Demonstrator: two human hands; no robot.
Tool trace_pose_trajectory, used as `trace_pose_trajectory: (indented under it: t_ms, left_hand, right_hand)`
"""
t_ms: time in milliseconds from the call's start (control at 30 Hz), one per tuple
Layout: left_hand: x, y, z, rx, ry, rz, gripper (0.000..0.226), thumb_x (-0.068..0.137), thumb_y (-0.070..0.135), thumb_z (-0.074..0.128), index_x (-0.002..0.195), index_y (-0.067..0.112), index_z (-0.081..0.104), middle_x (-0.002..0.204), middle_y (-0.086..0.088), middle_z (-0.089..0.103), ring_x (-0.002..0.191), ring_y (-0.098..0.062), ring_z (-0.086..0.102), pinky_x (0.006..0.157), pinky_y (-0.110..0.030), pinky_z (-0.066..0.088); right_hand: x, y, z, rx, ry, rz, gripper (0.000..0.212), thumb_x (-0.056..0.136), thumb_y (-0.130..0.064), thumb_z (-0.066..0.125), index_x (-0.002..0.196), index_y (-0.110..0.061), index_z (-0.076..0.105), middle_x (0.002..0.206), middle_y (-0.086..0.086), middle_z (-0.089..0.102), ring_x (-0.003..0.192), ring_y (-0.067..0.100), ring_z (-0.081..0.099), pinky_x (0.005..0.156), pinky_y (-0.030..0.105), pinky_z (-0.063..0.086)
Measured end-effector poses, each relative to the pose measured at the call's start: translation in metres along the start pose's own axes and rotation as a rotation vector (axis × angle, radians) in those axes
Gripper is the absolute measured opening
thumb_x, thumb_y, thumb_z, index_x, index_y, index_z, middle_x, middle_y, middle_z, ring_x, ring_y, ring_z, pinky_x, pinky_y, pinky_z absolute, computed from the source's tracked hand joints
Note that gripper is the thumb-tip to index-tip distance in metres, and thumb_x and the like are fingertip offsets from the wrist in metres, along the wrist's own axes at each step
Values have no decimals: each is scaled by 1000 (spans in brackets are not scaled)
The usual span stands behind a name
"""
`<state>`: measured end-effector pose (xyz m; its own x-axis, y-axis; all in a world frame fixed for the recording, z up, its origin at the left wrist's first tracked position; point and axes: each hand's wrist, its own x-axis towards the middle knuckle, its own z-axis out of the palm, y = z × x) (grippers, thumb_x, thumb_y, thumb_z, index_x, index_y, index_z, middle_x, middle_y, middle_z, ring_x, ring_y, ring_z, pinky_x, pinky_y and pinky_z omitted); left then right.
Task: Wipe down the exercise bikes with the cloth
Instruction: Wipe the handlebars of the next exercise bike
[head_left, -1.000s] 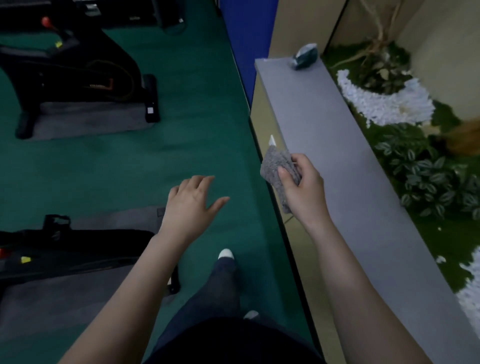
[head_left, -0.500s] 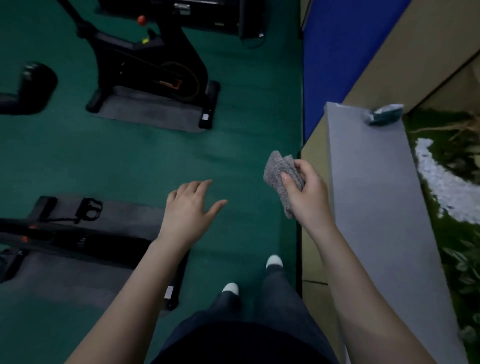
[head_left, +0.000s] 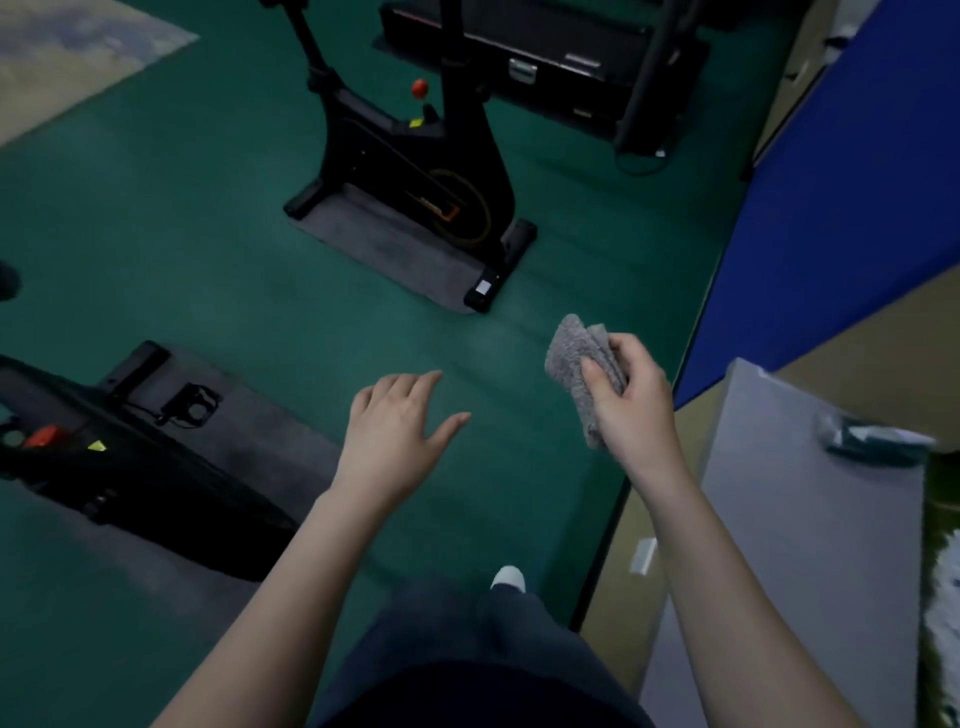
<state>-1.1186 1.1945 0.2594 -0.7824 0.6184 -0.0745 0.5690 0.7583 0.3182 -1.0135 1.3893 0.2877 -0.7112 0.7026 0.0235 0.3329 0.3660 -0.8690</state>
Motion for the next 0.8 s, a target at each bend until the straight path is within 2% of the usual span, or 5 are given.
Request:
trace_pose_trajectory:
  t_ms: [200, 333, 467, 633, 800]
  left_hand:
    - [47, 4, -2, 15, 19, -120, 62, 90, 56, 47, 137, 15, 48, 132, -4, 56, 126, -25, 45, 103, -39, 30]
    - [90, -8, -4, 12, 48, -181, 66, 88, 63, 42, 135, 16, 50, 129, -3, 58, 124, -25, 47, 102, -39, 31]
    - [148, -26, -10, 4, 48, -210, 61, 90, 57, 45, 137, 18, 46, 132, -1, 54, 127, -22, 43, 103, -37, 29]
    - [211, -58, -31, -31, 107, -274, 60, 91, 57, 45, 136, 18, 47, 134, 0, 53, 126, -23, 44, 102, -39, 31]
    - [244, -87, -49, -44, 136, -355, 59, 91, 56, 46, 136, 18, 47, 136, 1, 50, 126, -22, 44, 102, -39, 32]
  right_hand:
    - [73, 1, 6, 25, -101, -37, 13, 92, -15, 59, 105, -15, 60, 97, -2, 66, 92, 19, 63, 80, 33, 50]
    - [127, -7, 27, 23, -159, -81, 13, 90, -13, 59, 104, -12, 60, 97, 1, 68, 92, 22, 63, 83, 37, 50]
    - [182, -23, 55, 27, -194, -131, 14, 90, -11, 59, 104, -14, 61, 96, -1, 68, 92, 20, 63, 83, 36, 50]
    - [253, -52, 94, 5, -252, -178, 14, 90, -13, 59, 103, -17, 61, 97, -2, 69, 94, 21, 63, 86, 43, 51]
    - [299, -80, 132, 16, -333, -225, 15, 89, -12, 60, 102, -19, 62, 93, -6, 69, 91, 15, 64, 84, 37, 52]
